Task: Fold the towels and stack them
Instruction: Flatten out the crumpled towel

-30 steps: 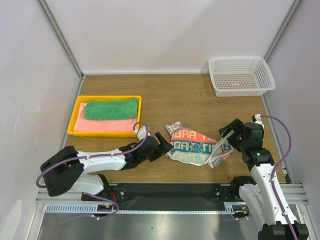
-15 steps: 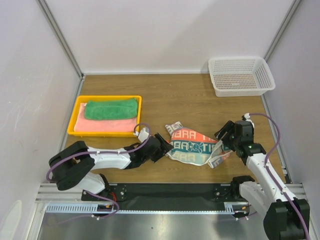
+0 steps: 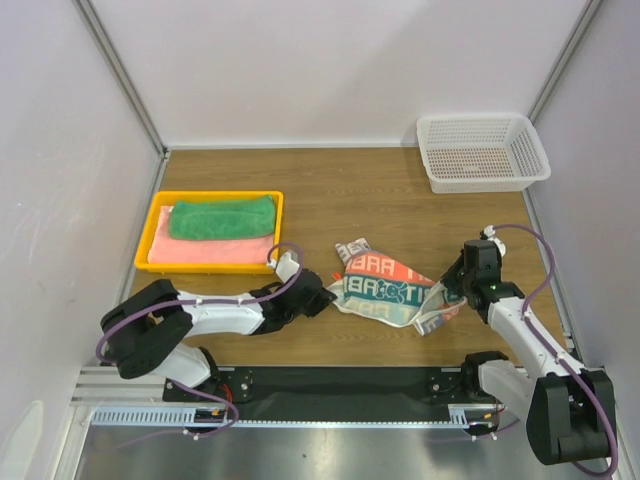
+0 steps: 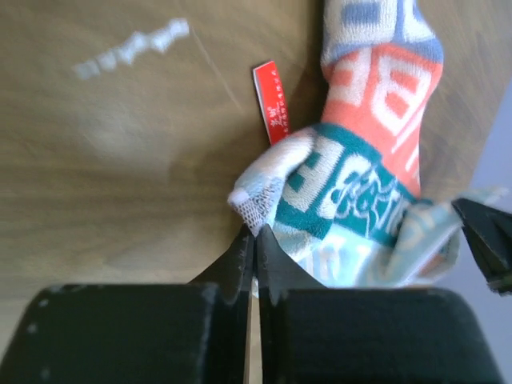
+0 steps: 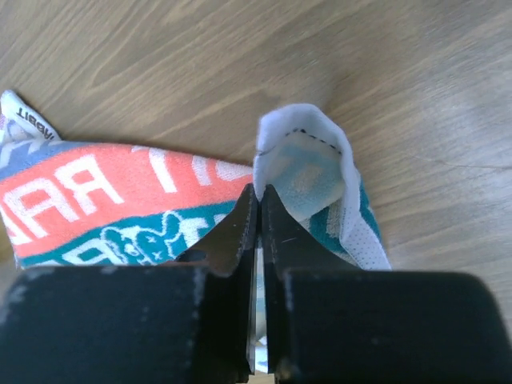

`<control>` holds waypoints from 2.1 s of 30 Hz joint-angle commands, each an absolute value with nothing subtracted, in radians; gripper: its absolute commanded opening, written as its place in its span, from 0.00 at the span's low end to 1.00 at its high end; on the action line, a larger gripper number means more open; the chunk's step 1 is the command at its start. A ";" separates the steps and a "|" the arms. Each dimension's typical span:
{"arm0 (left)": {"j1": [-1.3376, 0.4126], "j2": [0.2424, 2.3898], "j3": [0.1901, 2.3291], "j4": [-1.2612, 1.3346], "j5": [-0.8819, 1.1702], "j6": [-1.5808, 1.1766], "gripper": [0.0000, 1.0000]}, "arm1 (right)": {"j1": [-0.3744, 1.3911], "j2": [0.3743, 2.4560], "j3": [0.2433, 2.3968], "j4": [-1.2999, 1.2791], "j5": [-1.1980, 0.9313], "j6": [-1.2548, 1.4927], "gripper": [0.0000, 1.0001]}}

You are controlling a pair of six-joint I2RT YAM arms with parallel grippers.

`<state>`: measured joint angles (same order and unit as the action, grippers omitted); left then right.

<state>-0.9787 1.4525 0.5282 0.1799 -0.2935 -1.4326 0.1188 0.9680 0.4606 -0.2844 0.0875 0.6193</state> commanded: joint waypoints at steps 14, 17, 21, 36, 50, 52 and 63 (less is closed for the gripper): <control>-0.928 1.109 0.870 -0.103 -0.745 -0.623 0.00 | 0.123 0.864 0.828 -0.255 0.219 0.492 0.00; -0.928 1.039 0.943 -0.132 -0.779 -0.494 0.00 | 0.121 0.939 0.877 -0.169 0.148 0.466 0.00; -0.939 0.962 1.003 -0.156 -0.720 -0.405 0.00 | 0.123 1.110 1.013 -0.052 -0.064 0.459 0.00; -1.140 0.939 1.241 -0.459 -0.762 -0.334 0.00 | 0.296 1.860 1.827 0.018 -0.536 0.413 0.00; -1.233 1.186 1.103 -0.292 -0.698 -0.437 0.00 | 0.220 2.075 1.743 0.125 -0.785 0.368 0.00; -1.267 1.261 1.103 -0.246 -0.684 -0.479 0.00 | 0.183 2.088 1.654 0.184 -0.836 0.351 0.00; -1.417 1.684 1.354 -0.155 -0.466 -0.402 0.60 | 0.032 2.177 1.785 -0.259 -0.789 0.048 0.36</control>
